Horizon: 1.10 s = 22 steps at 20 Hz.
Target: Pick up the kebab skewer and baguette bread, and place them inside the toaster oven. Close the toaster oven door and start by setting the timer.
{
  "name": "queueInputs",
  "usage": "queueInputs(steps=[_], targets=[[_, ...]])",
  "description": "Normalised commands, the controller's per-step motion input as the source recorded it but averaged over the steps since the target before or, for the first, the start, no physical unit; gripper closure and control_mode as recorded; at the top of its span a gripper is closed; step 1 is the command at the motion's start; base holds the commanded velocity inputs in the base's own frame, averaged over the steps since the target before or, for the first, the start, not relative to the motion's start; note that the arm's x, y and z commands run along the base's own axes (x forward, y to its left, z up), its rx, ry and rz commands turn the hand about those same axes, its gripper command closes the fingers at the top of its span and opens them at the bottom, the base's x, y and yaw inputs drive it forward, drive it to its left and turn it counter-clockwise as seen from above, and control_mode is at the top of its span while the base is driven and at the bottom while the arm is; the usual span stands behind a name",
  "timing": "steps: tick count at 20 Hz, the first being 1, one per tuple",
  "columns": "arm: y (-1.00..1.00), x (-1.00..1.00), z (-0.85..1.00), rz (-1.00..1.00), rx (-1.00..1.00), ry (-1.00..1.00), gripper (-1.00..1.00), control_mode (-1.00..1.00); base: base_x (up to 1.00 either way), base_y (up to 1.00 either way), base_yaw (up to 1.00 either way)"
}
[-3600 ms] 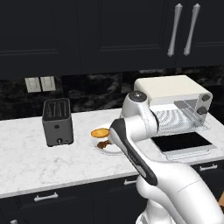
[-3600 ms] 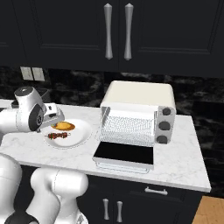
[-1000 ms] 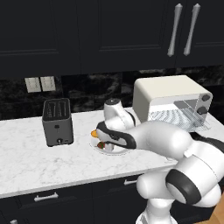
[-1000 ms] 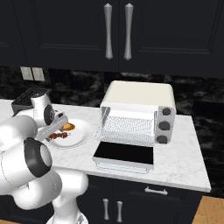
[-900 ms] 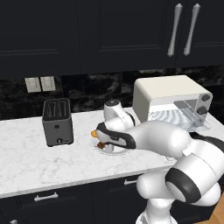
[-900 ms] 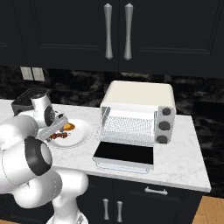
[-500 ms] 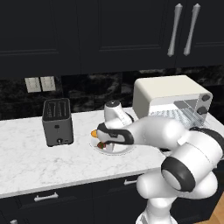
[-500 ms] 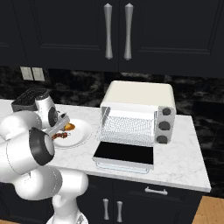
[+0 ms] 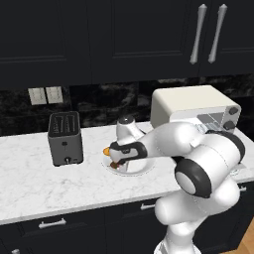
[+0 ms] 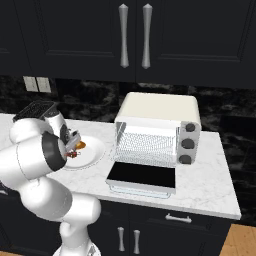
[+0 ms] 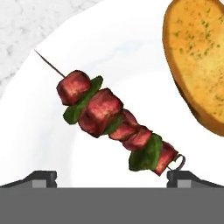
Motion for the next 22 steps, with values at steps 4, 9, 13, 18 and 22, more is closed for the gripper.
queueInputs(steps=[4,9,13,18,22], targets=[[0.01,0.16,-0.21,0.03,0.0,0.0,-1.0,-1.0,0.0,0.0,0.0],[0.0,0.22,-0.14,0.02,0.0,0.0,-1.0,-1.0,0.0,0.0,0.0],[0.0,0.3,-0.08,0.02,0.0,0.0,-1.0,-1.0,0.0,0.0,0.0],[0.0,0.11,-0.15,0.02,0.0,0.0,-1.0,-1.0,0.0,0.0,0.0],[0.04,0.0,-0.33,0.02,0.0,0.04,1.0,-1.0,0.0,0.0,0.0]])
